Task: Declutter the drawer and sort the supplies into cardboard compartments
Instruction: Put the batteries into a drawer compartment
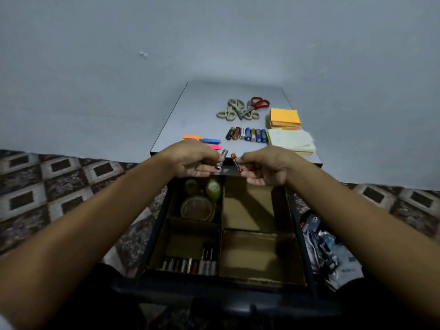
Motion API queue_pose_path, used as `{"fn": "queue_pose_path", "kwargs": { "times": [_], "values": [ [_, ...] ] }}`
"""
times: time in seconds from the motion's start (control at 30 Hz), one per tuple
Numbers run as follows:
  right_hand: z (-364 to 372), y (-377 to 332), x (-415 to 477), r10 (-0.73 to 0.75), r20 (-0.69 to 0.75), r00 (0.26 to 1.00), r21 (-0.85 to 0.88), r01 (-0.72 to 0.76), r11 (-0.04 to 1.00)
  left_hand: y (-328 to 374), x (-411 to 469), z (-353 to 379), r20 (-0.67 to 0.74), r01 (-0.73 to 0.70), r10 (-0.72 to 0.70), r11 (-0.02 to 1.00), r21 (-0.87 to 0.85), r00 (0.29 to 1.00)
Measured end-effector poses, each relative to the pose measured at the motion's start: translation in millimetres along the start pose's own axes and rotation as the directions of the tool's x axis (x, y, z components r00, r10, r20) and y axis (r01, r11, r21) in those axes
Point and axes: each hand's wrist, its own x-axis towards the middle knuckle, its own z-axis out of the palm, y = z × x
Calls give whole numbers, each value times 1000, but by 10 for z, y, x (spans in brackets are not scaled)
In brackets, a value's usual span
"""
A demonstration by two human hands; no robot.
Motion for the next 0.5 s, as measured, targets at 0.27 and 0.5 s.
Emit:
{"fn": "queue_pose_path", "kwargs": {
  "times": [0.27,0.5],
  "values": [
    [389,1004,-167,127,85,988,84,-134,987,-1024,-232,41,15,125,-141,916,381,990],
    [572,1336,-160,145,1,989,84,-145,986,-1642,26,137,-74,234,-226,852,469,971]
  ]
}}
